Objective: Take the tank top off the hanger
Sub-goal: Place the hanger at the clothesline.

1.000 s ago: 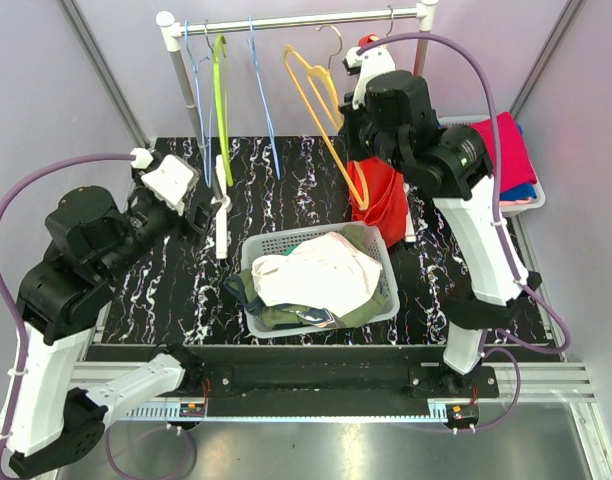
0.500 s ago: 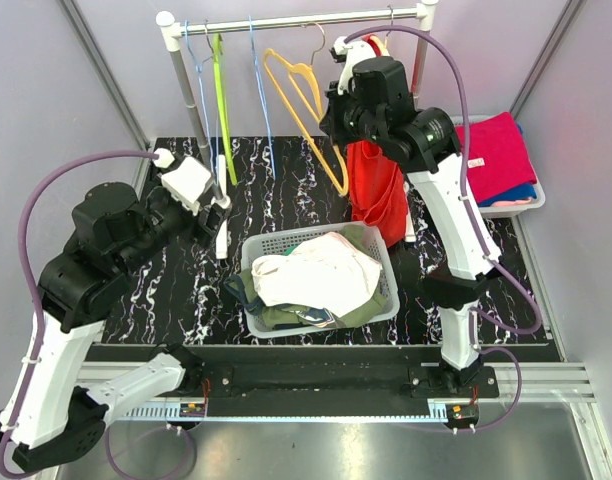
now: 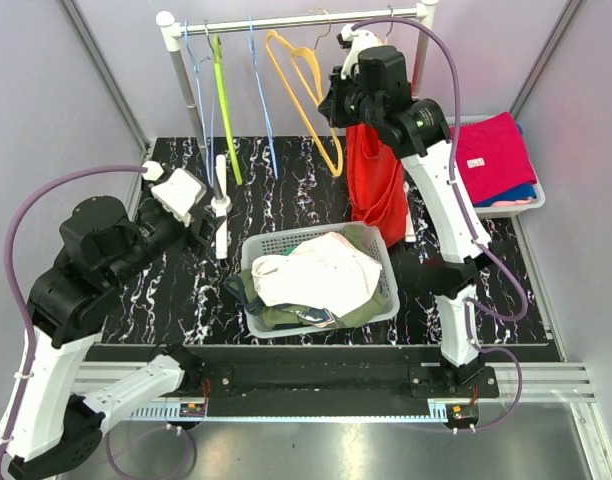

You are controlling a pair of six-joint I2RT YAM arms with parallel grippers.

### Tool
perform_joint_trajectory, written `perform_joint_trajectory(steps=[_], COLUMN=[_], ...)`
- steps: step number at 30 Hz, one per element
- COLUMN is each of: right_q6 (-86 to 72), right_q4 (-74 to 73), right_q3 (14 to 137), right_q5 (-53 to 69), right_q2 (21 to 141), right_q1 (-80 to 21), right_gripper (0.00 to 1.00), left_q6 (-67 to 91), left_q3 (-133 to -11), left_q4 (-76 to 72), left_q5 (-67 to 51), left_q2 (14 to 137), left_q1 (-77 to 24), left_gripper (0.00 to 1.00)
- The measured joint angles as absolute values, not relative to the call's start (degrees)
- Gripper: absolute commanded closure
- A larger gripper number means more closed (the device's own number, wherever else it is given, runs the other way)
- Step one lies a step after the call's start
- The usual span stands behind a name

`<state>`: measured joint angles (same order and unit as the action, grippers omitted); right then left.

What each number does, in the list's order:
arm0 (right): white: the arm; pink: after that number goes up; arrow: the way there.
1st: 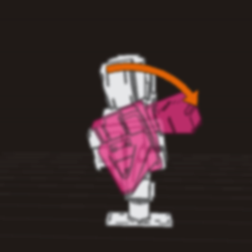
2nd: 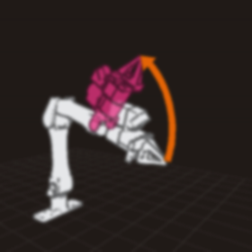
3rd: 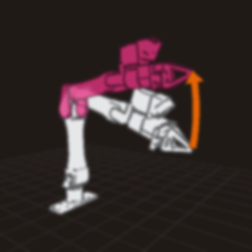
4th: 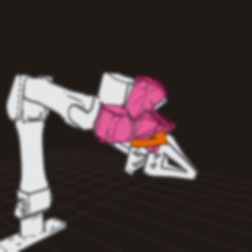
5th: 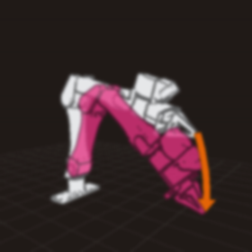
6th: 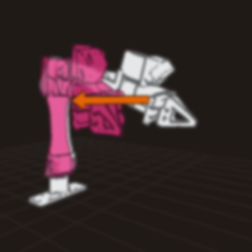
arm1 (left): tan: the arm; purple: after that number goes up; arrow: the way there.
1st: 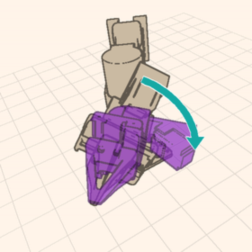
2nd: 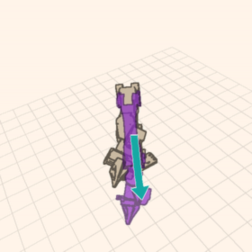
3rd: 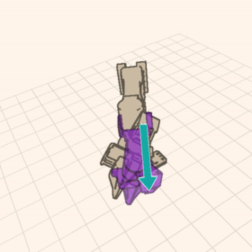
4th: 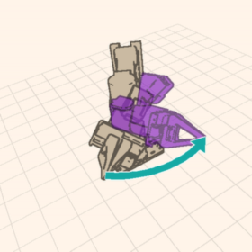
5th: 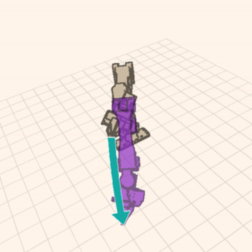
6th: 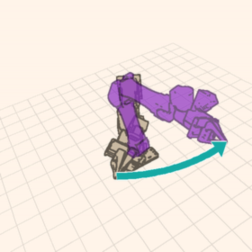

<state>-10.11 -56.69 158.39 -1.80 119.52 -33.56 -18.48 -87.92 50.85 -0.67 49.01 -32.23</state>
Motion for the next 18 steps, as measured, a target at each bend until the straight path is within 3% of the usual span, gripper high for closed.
perform_joint_trajectory(steps=[18], right_q6=[-12.80], right_q4=[-51.77], right_q3=[158.26], right_q5=[4.29], right_q2=[122.23], right_q1=[-33.21], right_gripper=[1.00], left_q6=[-19.05], left_q3=[-85.95], left_q4=[50.85], left_q5=[-0.67], left_q2=[48.84], left_q1=[-32.23], left_gripper=[0.19])
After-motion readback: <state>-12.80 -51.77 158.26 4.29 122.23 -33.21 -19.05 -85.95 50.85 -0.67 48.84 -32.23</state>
